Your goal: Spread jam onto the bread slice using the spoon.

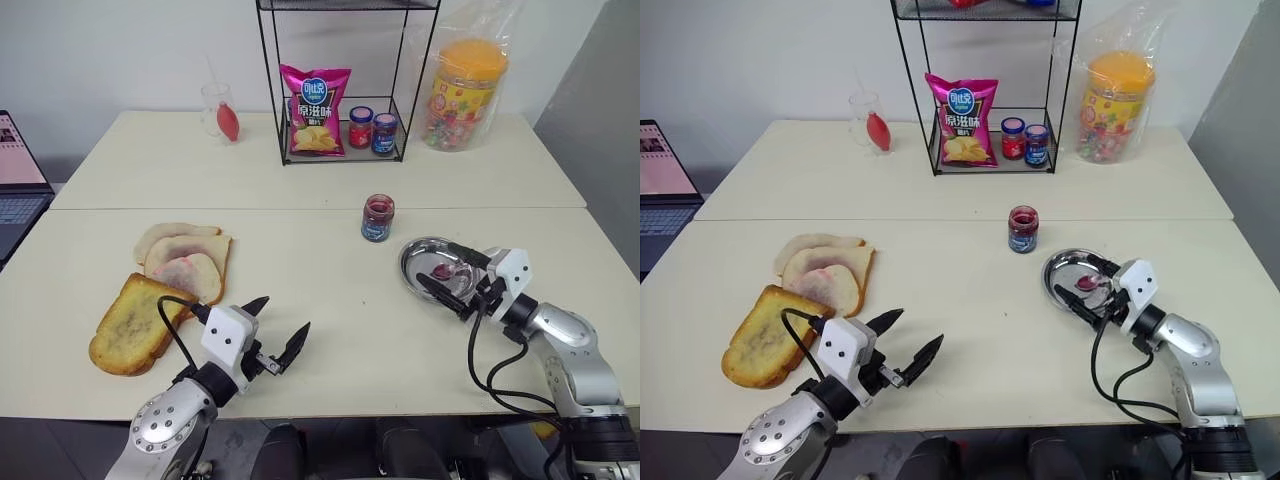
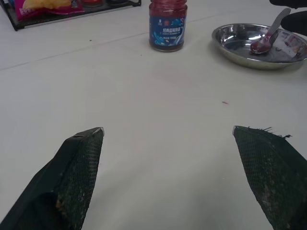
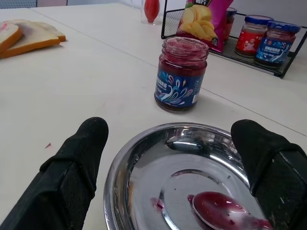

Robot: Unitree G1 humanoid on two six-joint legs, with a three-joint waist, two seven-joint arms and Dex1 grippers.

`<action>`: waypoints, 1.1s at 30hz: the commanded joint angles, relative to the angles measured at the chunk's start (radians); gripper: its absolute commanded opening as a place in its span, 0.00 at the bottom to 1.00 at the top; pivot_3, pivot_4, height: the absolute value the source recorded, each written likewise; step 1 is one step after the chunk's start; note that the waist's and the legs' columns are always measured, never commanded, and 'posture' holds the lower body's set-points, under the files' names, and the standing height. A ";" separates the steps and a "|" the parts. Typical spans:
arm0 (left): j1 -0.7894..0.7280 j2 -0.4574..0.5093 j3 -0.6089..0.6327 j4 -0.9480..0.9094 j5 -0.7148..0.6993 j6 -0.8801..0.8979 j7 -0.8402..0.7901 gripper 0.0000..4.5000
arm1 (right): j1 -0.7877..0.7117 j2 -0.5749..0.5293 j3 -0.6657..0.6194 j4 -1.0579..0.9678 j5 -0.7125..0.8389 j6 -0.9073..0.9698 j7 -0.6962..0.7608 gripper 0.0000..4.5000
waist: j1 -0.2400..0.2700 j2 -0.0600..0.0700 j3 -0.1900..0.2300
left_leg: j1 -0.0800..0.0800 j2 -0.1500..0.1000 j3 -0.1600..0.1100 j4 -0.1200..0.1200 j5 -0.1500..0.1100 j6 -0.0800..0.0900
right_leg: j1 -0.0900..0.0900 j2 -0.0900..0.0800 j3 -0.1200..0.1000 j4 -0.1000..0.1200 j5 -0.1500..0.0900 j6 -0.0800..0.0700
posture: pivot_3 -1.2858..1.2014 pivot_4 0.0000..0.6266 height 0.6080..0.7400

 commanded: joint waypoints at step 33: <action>-0.052 0.062 0.127 -0.006 -0.009 -0.123 -0.050 1.00 | -0.096 -0.027 0.086 -0.102 0.041 0.042 0.107 0.99 | -0.001 0.000 0.000 | 0.000 0.000 0.000 0.000 0.000 0.000 | 0.000 0.000 0.000 0.000 0.000 0.000 | 0.52 0.24 1.00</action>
